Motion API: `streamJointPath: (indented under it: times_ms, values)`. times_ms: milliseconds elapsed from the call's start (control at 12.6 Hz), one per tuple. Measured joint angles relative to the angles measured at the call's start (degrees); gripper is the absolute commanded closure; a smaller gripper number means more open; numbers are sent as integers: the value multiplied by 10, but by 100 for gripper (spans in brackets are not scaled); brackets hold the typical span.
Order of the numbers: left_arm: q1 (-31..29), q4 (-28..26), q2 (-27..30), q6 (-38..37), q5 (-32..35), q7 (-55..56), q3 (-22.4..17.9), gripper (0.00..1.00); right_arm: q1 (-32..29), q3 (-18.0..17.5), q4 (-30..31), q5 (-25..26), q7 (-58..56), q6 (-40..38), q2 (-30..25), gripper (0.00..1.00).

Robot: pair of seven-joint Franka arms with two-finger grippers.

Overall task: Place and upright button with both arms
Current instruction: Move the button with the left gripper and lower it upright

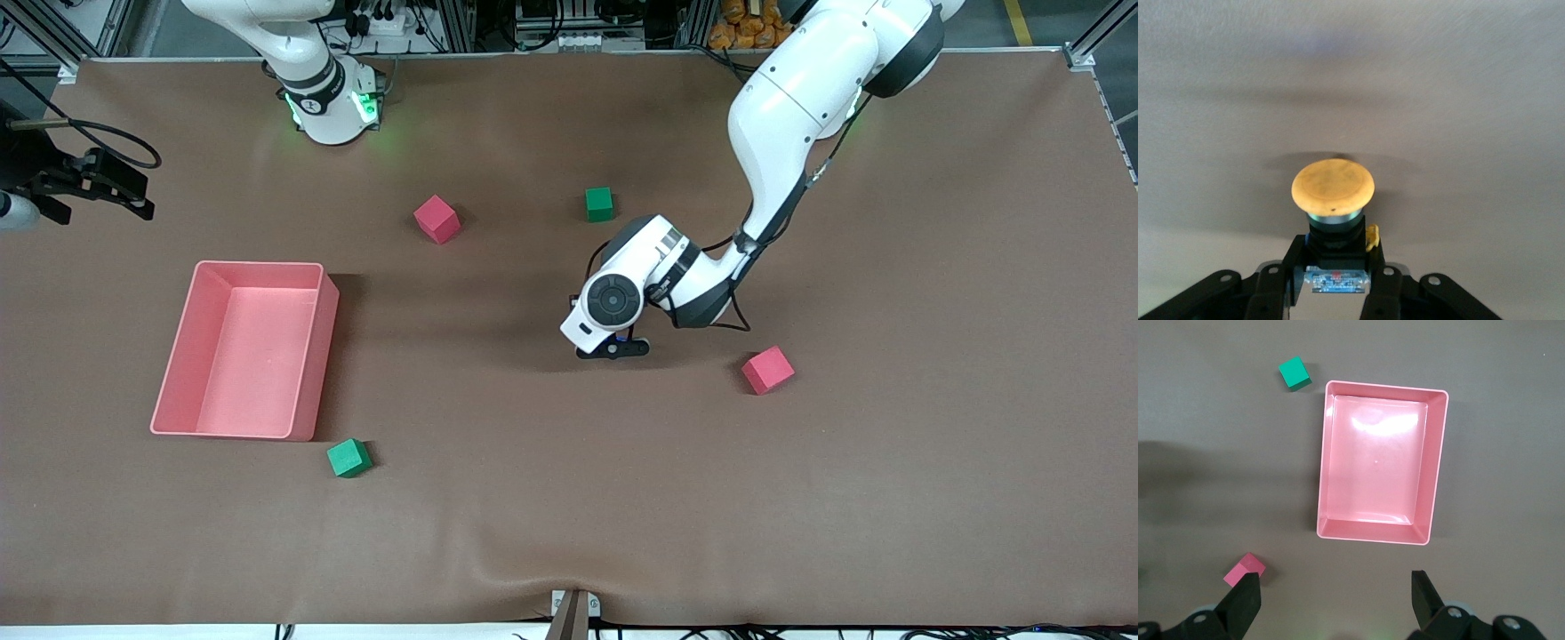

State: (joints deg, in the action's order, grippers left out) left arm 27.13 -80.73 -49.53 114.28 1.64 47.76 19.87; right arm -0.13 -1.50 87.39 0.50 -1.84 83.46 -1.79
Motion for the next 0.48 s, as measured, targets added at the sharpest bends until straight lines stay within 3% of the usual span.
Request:
streamJointPath:
  times_ms: [478]
  values:
    - [68, 26, 14, 89, 129, 142, -1, 100, 0, 0, -1, -1, 0, -1, 0, 0]
